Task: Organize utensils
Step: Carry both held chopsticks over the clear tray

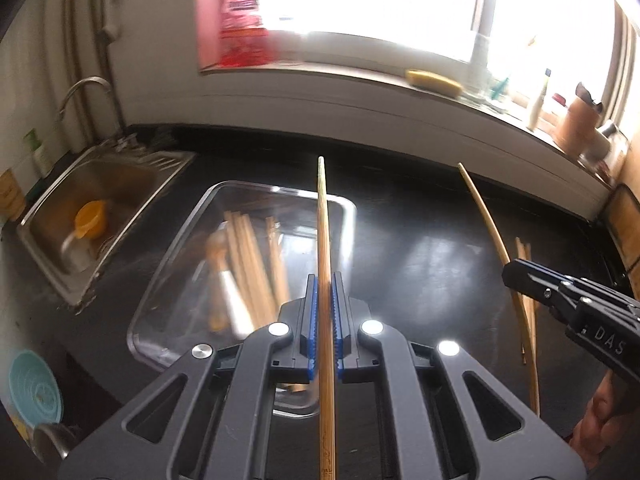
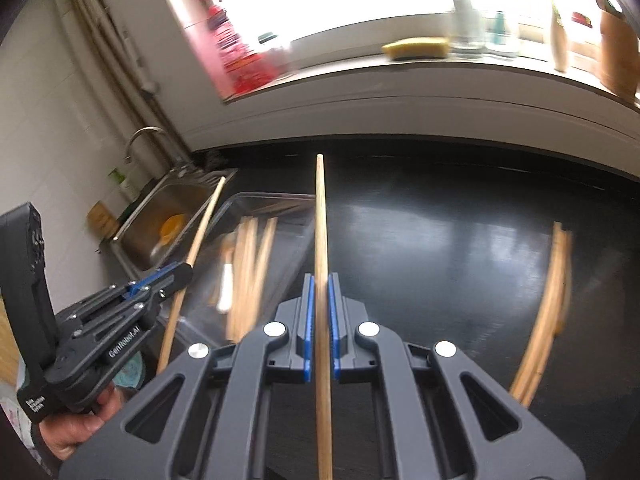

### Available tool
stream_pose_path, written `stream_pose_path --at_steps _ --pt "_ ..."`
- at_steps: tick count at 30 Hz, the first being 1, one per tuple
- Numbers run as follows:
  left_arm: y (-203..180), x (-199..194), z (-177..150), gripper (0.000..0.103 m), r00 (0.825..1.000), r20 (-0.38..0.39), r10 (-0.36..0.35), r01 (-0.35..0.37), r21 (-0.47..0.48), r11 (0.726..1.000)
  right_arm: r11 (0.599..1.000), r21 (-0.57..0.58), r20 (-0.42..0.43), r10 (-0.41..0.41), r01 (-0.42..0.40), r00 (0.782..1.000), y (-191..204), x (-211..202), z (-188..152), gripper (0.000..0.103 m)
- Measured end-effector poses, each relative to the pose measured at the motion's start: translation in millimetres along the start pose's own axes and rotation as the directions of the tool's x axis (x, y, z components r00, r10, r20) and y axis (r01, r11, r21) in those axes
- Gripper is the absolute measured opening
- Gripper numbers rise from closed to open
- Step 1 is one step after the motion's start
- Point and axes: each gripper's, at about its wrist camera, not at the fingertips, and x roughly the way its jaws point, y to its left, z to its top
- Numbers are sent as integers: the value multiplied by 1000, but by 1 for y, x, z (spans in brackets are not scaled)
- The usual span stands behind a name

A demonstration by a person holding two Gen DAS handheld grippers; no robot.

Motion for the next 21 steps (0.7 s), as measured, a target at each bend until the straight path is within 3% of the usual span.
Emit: stream_pose_path --at_steps 12,21 --pt "73 9 4 6 999 -24 45 -48 -120 992 990 31 -122 143 -140 982 56 70 26 7" --pt "89 39 18 6 999 -48 17 -24 -153 988 990 28 -156 138 -135 978 71 107 42 8"
